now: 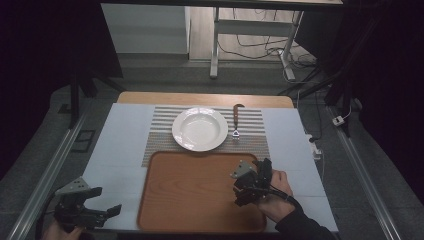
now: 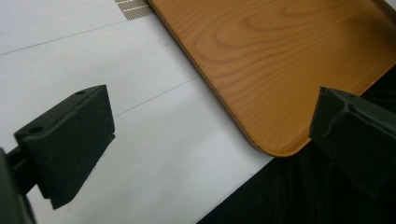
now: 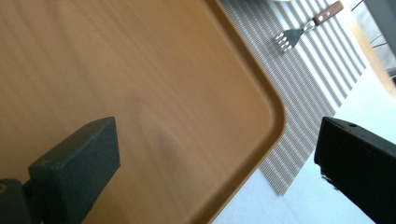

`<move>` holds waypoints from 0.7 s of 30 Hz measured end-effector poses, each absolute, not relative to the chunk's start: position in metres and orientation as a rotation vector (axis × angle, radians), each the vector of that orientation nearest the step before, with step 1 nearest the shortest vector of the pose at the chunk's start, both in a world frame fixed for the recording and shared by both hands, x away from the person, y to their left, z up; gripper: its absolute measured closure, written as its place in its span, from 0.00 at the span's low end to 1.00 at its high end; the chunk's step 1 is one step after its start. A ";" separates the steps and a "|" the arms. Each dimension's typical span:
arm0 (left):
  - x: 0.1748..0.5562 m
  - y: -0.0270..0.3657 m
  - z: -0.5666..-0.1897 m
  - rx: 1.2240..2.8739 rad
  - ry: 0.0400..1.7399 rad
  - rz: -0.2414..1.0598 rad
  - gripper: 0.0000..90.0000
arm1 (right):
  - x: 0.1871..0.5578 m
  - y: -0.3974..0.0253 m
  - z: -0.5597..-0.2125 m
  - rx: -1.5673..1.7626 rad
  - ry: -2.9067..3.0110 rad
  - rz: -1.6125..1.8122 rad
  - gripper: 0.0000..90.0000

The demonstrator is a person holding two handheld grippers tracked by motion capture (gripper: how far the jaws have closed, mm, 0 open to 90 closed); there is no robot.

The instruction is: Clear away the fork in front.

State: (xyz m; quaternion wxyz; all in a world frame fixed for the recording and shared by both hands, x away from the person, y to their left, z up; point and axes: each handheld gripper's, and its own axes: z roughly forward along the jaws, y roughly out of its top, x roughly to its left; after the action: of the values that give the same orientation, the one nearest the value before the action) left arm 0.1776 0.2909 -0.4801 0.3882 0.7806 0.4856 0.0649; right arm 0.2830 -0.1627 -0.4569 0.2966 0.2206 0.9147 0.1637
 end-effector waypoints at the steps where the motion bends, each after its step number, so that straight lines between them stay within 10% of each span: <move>1: 0.178 0.291 -0.480 1.986 1.235 0.165 0.00 | 0.285 -0.161 -0.457 0.580 2.421 0.430 0.00; 21: 0.178 0.291 -0.480 1.984 1.236 0.159 0.00 | 0.336 -0.146 -0.460 0.497 2.358 0.294 0.00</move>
State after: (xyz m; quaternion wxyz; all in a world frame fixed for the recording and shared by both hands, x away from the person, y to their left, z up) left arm 0.1782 0.2915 -0.4805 0.3889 0.7802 0.4861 0.0623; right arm 0.3361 -0.1460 -0.4597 0.3497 0.1917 0.9100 0.1133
